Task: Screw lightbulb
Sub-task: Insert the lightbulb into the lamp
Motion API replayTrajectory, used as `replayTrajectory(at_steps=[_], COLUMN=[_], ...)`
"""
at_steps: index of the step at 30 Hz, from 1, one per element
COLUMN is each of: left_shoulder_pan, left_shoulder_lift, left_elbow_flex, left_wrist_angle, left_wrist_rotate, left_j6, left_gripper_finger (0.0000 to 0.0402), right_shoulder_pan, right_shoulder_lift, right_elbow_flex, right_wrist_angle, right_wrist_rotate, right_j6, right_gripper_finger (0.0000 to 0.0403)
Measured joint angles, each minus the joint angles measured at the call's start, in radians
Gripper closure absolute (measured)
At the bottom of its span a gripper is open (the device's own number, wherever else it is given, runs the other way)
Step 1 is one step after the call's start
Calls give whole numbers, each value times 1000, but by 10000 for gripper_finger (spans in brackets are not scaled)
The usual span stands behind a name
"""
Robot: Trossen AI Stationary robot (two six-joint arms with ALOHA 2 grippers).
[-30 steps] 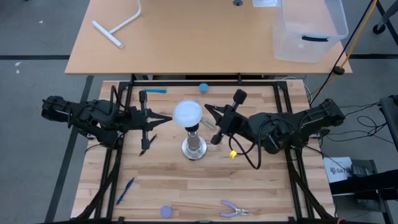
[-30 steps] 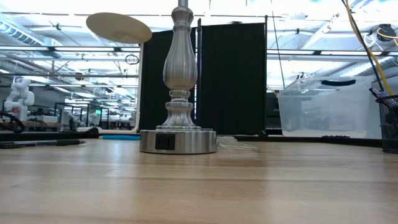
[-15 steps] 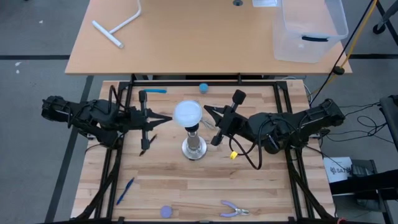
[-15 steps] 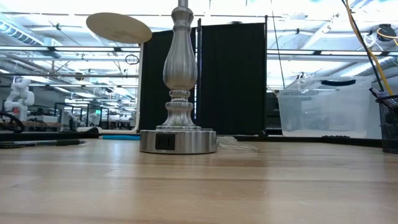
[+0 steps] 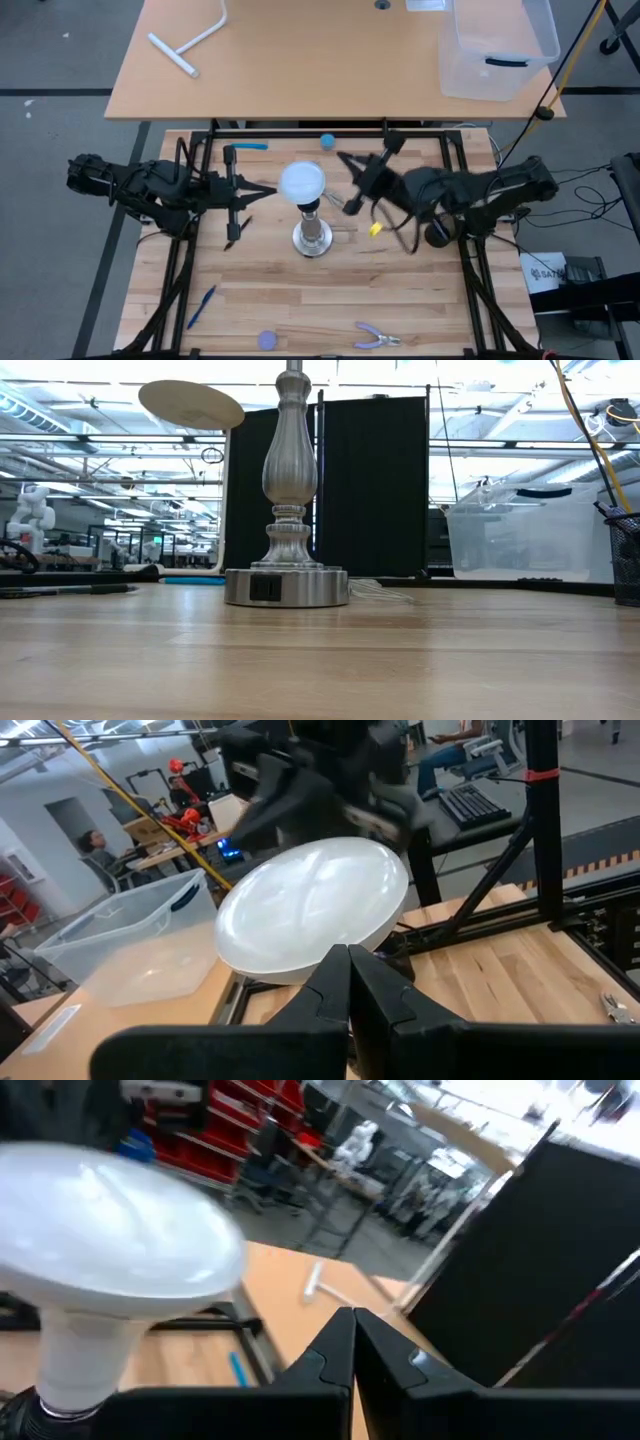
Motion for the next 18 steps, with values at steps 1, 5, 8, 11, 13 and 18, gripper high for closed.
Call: replayTrajectory(at_steps=[1,5,8,11,13,18], left_shoulder_pan=[-2,-9,-15,-21,-19,16], left_shoulder_lift=[-2,-19,-43,-73,-90,-140], left_elbow_flex=[0,0,0,0,-9,-117], left_wrist_angle=[-1,-1,-8,-17,-17,40], left_wrist_rotate=[0,-6,-12,-15,-22,-42], left_j6=[-1,0,-9,-21,-25,-47], left_gripper_finger=[402,402,402,402,402,402], right_shoulder_pan=[-4,-7,-9,-9,-9,-34], right_shoulder_lift=[-13,-95,-217,-335,-375,-360], right_elbow_flex=[0,-142,-345,-538,-622,-632], right_wrist_angle=[-12,63,213,451,565,624], right_wrist_rotate=[-14,-1,-1,-13,-74,-137], right_j6=[33,55,73,32,9,-32], right_gripper_finger=[403,403,403,403,403,403])
